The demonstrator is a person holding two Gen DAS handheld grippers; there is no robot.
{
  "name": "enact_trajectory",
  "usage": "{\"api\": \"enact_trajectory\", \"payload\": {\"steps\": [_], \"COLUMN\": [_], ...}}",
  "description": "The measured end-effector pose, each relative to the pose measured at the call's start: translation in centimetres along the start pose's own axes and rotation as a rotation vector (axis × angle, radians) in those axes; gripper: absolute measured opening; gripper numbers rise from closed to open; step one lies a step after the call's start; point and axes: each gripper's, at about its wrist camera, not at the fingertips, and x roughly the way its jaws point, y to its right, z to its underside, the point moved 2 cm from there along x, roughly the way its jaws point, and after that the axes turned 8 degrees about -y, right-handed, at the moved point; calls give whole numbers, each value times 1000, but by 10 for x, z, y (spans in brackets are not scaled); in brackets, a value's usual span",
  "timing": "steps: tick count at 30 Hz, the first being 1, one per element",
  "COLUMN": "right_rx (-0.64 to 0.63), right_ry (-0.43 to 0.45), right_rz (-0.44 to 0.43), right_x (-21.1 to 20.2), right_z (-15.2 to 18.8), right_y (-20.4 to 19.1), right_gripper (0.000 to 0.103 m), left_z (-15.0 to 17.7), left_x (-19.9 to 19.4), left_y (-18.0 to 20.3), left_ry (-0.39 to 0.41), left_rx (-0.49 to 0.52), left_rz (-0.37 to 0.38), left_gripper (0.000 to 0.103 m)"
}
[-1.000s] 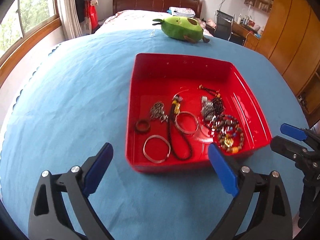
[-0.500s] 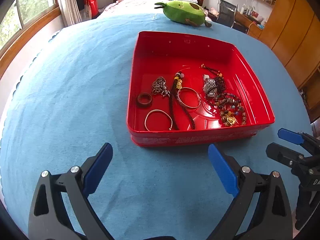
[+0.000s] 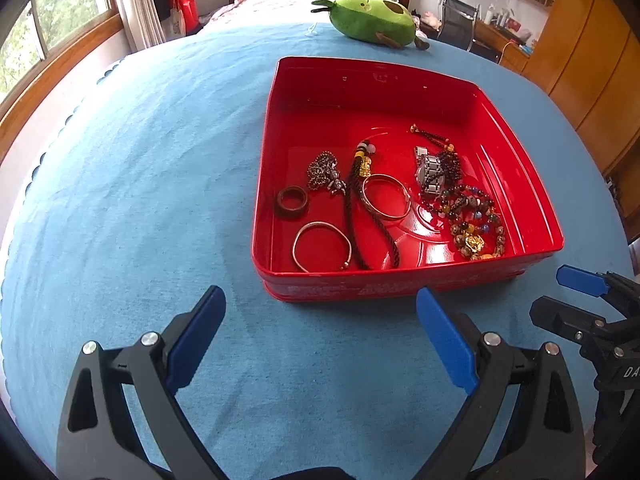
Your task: Organize jewelry
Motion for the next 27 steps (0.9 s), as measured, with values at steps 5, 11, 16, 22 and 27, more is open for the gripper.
{"api": "enact_trajectory", "payload": {"steps": [5,11,16,22,27], "right_rx": [2,0,-3,-4,-10], "right_ry": [-6,-13,-18,-20,-20], "right_rz": [3,8,8,11,14], "right_x": [1,3,5,7,7], "right_z": [-1,-1,-2,-1,-2], "right_y": [0,0,-1,-1,-2], "right_gripper": [94,94,94,94,94], "left_z": [1,1,2,2,1], "left_x": [1,1,1,1,1], "left_y": [1,2,2,2,2], "left_ry": [2,0,3,3,4], "left_rx": [3,5,5,8,7], "left_rz": [-7,-10,-11,-15,-18], "left_gripper": [96,96,96,96,96]}}
